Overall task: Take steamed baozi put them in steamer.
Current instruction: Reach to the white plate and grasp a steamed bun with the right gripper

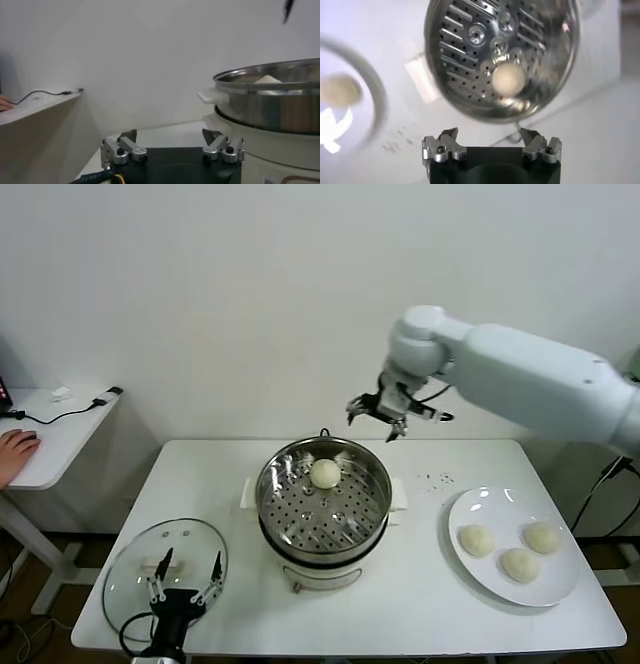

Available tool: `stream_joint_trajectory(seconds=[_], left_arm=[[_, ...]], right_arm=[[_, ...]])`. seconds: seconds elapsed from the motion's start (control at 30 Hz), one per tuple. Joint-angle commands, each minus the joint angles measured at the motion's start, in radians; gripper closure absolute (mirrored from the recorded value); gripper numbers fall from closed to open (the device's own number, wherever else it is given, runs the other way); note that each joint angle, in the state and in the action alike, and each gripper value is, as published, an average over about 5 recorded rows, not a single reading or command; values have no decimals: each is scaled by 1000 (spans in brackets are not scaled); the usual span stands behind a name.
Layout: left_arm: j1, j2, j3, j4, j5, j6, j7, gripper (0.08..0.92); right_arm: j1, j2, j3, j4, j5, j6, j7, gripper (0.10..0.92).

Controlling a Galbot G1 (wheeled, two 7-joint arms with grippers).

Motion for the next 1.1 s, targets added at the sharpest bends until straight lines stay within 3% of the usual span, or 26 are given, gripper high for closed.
stream_joint_trajectory(seconds=[0.03,0.23,0.4,0.57,0.83,1.1], left_arm=[[-2,-5,-5,-2,14,-5,-2,177],[1,-4,-13,5,15,-6,-6,177],[-3,-3,-11,10,19,-5,-5,177],[-1,-4,-8,13,25,-6,-4,177],[5,-6,-10,27,26,-11,-6,177],[7,-7,-18,31,25,-12,-7,177]], right_arm=[[-36,-401,-92,126,372,-492,176,203],[-434,-459,200,85,347,-641,175,203],[-603,-424,281,-16,207,-516,19,203],[-659,-345,299,-146,48,-392,-42,203],[-699,-177,375,-308,-22,-349,-29,203],[-701,-125,338,-350,-27,-333,-41,203]])
